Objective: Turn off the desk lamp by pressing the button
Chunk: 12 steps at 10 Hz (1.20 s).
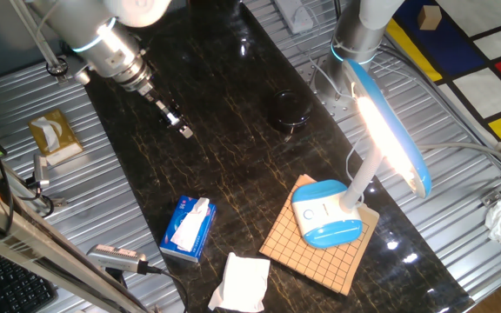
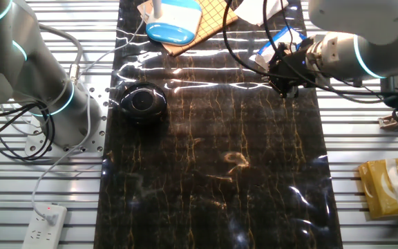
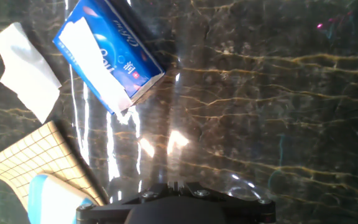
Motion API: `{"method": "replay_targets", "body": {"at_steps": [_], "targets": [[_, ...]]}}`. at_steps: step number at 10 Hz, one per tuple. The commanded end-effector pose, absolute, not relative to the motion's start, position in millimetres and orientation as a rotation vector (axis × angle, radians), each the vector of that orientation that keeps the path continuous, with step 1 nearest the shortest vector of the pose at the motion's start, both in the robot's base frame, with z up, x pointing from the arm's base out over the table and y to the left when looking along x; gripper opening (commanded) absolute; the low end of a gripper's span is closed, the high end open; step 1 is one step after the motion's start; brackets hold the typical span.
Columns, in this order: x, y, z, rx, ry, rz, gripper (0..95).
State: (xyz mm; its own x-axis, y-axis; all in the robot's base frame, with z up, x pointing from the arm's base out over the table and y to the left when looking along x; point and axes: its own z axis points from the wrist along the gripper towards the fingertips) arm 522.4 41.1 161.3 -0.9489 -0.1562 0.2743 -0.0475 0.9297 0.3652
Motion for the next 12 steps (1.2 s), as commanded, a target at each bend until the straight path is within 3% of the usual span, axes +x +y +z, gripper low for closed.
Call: {"method": "replay_targets", "body": {"at_steps": [1, 12], "targets": [[520.7, 40.4, 161.1, 0.165, -2.857, -0.525, 0.0], [519.9, 39.8, 151.2, 0.287, -2.871, -0.427, 0.0]]}}
